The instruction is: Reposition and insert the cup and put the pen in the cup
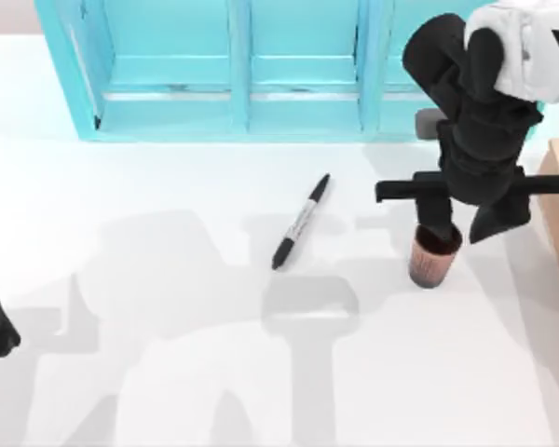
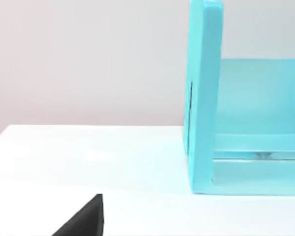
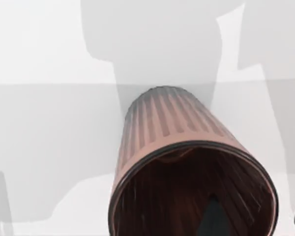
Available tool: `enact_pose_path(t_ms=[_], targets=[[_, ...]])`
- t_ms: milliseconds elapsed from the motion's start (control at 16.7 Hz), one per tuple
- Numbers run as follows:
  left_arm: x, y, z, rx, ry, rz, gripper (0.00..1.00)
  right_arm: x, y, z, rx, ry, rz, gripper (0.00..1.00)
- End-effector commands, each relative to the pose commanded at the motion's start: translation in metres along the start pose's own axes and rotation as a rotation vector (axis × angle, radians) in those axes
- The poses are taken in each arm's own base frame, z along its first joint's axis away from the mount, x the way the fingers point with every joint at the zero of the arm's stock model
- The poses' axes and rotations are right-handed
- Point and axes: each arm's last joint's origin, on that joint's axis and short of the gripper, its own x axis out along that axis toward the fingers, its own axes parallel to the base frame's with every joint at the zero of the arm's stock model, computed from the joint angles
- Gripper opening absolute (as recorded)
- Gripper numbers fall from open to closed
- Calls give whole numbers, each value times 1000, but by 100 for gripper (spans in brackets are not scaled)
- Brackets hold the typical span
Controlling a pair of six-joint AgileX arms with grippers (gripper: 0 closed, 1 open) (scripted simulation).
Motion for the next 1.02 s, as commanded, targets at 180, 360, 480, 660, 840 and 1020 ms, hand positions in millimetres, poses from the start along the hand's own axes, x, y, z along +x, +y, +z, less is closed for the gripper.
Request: enact_pose_path(t_ms=[180, 360, 480, 660, 840, 1020], targets=[[0, 0, 0, 0, 0, 0, 100, 0, 0, 0, 0, 0, 0, 83], [0, 0, 0, 0, 0, 0, 100, 0, 0, 0, 0, 0, 0, 100], [0, 0, 0, 0, 0, 0, 100, 0, 0, 0, 0, 0, 0, 100], [0, 0, 0, 0, 0, 0, 100, 0, 0, 0, 0, 0, 0, 100], [0, 0, 0, 0, 0, 0, 100, 0, -1, 0, 2, 0, 0, 100], [0, 0, 0, 0, 0, 0, 100, -6, 1, 3, -1, 8, -4, 100]])
